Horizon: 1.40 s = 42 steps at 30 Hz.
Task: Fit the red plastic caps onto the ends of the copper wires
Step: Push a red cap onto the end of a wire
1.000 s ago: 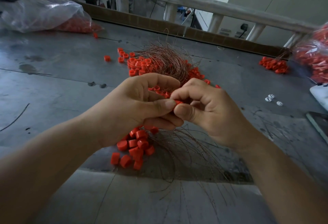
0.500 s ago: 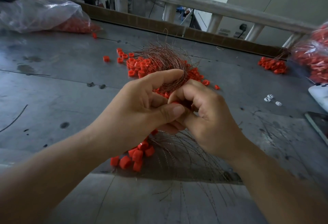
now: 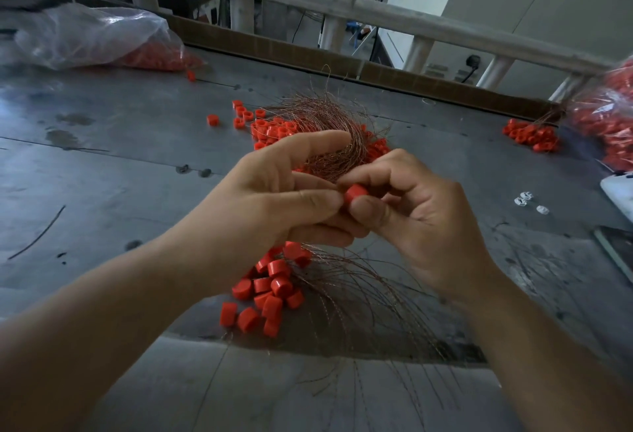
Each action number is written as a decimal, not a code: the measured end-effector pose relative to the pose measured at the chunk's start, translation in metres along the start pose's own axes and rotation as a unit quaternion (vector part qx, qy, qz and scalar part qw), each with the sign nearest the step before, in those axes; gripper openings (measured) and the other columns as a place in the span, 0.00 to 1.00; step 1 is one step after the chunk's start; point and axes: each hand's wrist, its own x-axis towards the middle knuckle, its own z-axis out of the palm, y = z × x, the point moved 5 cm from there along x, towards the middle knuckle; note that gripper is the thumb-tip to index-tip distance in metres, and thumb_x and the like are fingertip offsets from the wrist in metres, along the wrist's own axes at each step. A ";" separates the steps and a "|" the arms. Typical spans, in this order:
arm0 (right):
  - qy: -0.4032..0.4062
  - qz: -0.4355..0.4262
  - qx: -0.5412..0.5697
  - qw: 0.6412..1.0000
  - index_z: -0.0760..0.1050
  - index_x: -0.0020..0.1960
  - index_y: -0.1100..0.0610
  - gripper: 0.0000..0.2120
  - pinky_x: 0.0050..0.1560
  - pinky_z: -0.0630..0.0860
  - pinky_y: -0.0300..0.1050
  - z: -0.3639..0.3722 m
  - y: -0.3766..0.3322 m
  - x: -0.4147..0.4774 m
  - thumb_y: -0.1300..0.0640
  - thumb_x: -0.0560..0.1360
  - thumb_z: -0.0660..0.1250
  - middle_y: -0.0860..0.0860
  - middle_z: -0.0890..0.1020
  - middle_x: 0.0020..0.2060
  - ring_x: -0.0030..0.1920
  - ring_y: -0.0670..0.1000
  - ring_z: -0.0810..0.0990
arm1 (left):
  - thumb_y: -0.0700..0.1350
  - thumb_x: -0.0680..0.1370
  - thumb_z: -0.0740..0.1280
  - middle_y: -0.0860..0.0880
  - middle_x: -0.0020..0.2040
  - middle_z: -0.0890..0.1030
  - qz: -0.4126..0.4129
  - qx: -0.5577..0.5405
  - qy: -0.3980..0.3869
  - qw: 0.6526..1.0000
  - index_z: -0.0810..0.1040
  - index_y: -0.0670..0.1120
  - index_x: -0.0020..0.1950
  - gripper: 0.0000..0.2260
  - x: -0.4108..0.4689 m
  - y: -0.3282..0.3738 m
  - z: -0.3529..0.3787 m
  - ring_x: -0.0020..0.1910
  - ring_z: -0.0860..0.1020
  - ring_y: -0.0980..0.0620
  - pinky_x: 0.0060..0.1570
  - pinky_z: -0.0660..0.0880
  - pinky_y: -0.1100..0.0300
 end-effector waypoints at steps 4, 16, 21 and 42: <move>-0.023 0.005 0.023 0.999 0.75 0.49 0.48 0.10 0.40 0.76 0.41 0.001 0.001 0.000 0.50 0.68 0.66 0.44 0.76 0.41 0.43 0.43 0.77 | 0.41 0.65 0.69 0.43 0.37 0.84 -0.002 0.017 0.028 0.999 0.70 0.49 0.61 0.25 0.002 -0.002 -0.004 0.38 0.83 0.48 0.35 0.78 0.63; -0.013 -0.004 -0.045 0.999 0.76 0.43 0.47 0.08 0.39 0.73 0.35 0.002 -0.002 0.000 0.45 0.71 0.61 0.42 0.75 0.38 0.41 0.42 0.76 | 0.45 0.66 0.68 0.43 0.37 0.84 -0.012 0.027 0.007 1.000 0.70 0.50 0.61 0.23 0.001 -0.003 0.001 0.37 0.83 0.47 0.34 0.78 0.63; -0.033 -0.028 -0.143 0.989 0.71 0.40 0.51 0.08 0.39 0.68 0.30 0.009 -0.003 -0.003 0.51 0.76 0.61 0.45 0.72 0.37 0.38 0.40 0.71 | 0.57 0.63 0.70 0.48 0.39 0.83 -0.006 0.143 0.002 0.990 0.69 0.55 0.63 0.29 0.000 -0.007 0.004 0.35 0.83 0.49 0.33 0.77 0.61; -0.019 0.033 -0.094 0.995 0.74 0.37 0.52 0.04 0.35 0.69 0.30 0.012 -0.007 -0.003 0.56 0.71 0.65 0.44 0.73 0.34 0.36 0.42 0.74 | 0.50 0.65 0.73 0.45 0.34 0.82 -0.001 0.093 0.008 0.996 0.75 0.50 0.55 0.19 0.000 -0.001 0.005 0.31 0.81 0.50 0.30 0.76 0.63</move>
